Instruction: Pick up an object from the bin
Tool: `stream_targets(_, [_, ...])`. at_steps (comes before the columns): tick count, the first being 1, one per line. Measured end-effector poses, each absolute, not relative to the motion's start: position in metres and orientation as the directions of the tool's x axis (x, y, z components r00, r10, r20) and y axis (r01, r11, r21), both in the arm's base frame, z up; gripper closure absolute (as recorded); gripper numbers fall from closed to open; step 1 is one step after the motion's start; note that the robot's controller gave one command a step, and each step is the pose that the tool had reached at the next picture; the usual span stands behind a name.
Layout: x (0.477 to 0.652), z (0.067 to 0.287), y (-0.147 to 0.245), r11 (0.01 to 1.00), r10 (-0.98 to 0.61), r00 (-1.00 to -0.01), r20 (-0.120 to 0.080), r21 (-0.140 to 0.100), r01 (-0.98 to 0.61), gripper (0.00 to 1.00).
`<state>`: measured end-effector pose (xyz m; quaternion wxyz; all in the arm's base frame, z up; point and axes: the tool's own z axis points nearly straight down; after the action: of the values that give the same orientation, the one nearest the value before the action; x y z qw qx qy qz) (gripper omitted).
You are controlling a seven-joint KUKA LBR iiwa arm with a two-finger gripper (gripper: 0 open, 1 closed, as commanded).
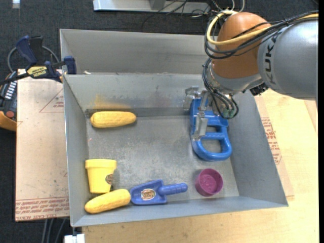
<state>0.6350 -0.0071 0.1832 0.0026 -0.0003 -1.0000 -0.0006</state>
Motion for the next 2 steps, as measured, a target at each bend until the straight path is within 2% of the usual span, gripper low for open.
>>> stream_targets(1, [0.637, 0.188, -0.007, 1.000, 0.001, -1.000, -0.002, 0.001, 0.001, 0.00])
stream_targets(2, [0.635, 0.118, -0.036, 1.000, 0.012, -1.000, 0.010, 0.001, 0.012, 0.00])
